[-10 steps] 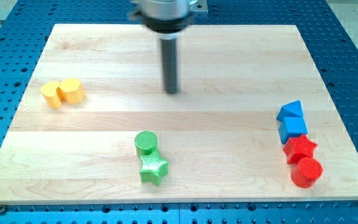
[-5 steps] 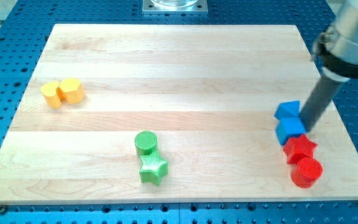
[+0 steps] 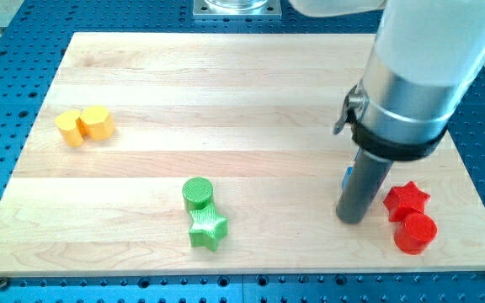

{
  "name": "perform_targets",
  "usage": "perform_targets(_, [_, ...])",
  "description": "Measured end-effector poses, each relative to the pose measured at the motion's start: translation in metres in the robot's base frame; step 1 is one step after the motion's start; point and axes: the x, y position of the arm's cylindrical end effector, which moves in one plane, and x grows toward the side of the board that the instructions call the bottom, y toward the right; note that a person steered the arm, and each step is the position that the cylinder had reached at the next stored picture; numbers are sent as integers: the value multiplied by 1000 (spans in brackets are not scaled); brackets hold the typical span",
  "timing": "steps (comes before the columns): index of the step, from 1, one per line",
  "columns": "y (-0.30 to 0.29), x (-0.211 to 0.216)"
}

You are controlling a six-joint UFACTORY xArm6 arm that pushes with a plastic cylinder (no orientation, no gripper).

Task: Place the blue blocks parallel to each other at the center right side of the board

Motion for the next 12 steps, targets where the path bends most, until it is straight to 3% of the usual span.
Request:
perform_targets(1, [5, -41])
perform_targets(3, [49, -81])
perform_targets(4, [31, -74])
perform_targets(5, [42, -81])
perform_targets(7, [66, -57])
perform_targets(8, [92, -38])
perform_targets(9, [134, -55])
perform_targets(10, [118, -85])
perform_targets(11, [96, -89])
perform_targets(12, [98, -56])
